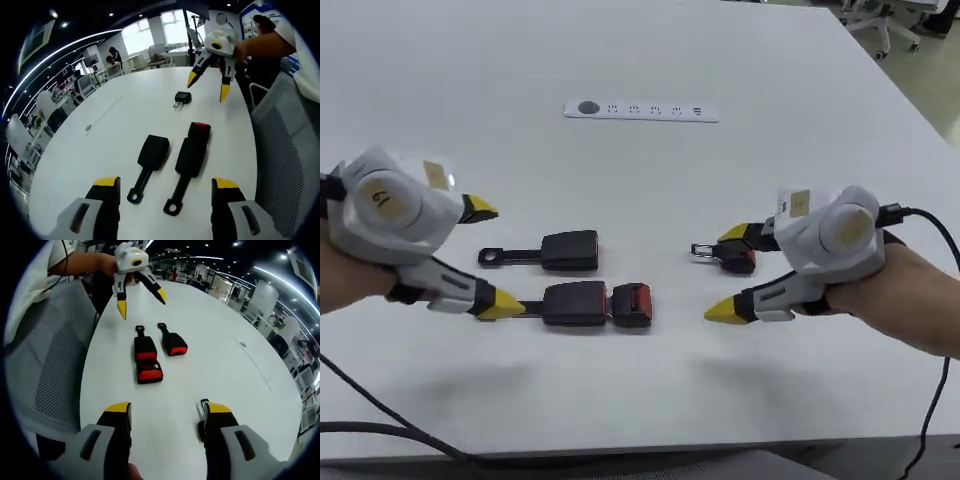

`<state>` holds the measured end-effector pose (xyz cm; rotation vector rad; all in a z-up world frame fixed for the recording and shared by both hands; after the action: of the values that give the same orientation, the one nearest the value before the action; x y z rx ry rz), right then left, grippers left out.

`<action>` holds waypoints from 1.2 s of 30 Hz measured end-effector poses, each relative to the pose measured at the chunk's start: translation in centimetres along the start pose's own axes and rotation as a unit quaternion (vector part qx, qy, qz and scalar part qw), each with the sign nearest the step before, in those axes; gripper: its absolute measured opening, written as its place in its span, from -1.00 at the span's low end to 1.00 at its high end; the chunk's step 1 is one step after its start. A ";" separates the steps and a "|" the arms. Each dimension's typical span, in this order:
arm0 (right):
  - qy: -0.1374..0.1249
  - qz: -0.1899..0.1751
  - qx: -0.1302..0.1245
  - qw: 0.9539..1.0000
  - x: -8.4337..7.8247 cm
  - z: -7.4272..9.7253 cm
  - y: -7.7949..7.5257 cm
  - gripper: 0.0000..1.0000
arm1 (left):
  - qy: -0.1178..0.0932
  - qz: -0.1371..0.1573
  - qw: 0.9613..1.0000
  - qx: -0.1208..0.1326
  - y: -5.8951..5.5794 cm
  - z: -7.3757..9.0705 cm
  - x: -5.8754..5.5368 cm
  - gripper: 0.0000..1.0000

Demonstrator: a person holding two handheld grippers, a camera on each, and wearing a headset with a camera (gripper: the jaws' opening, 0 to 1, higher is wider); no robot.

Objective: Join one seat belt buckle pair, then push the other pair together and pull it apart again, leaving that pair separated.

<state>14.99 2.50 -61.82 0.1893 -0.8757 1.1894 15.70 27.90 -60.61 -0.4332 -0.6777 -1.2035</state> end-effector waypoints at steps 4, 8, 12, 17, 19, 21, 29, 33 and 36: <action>-0.005 -0.017 -0.020 1.000 -0.2 1.3 0.8 0.18 | 0.000 0.012 1.000 0.006 -1.3 1.3 -1.6 0.56; -0.006 -0.059 -0.048 0.997 -1.2 2.2 0.8 0.25 | 0.000 0.038 0.999 0.024 -1.9 2.2 -3.1 0.63; -0.012 -0.095 -0.068 0.993 -1.9 3.1 0.5 0.38 | -0.012 0.057 0.998 0.034 -2.1 2.9 -4.0 0.73; -0.008 -0.132 -0.094 0.987 -3.0 3.7 -0.1 0.65 | -0.031 0.086 0.994 0.057 -2.0 3.8 -4.8 0.94; -0.011 -0.150 -0.103 0.983 -3.6 3.6 -0.6 0.75 | -0.038 0.095 0.993 0.065 -2.1 3.9 -4.8 0.99; -0.021 -0.165 -0.113 0.980 -3.7 3.5 -0.9 0.88 | -0.041 0.099 0.992 0.069 -2.0 4.1 -5.2 0.99; -0.024 -0.174 -0.111 0.978 -3.2 3.5 0.1 0.99 | -0.054 0.113 0.990 0.071 -2.5 3.7 -4.7 1.00; -0.030 -0.172 -0.114 0.978 -3.3 3.1 0.0 0.99 | -0.060 0.115 0.989 0.070 -2.2 3.6 -4.8 1.00; -0.032 -0.174 -0.111 0.978 -3.3 3.0 0.0 0.99 | -0.063 0.117 0.989 0.071 -2.4 3.5 -4.7 1.00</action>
<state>13.24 -1.55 -62.02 0.1898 -0.9794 0.7580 11.66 32.68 -61.42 -0.4577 -0.7928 -0.9053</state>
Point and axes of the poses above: the centre of the closed fingertips' face, and the gripper's own axes: z roughly backward along the fingers, y roughly to its left, x roughly out of its top, the point moved 2 cm from there along z, roughly backward along the fingers, and after that the axes turned 10 degrees about -x, right-handed, at the moved point
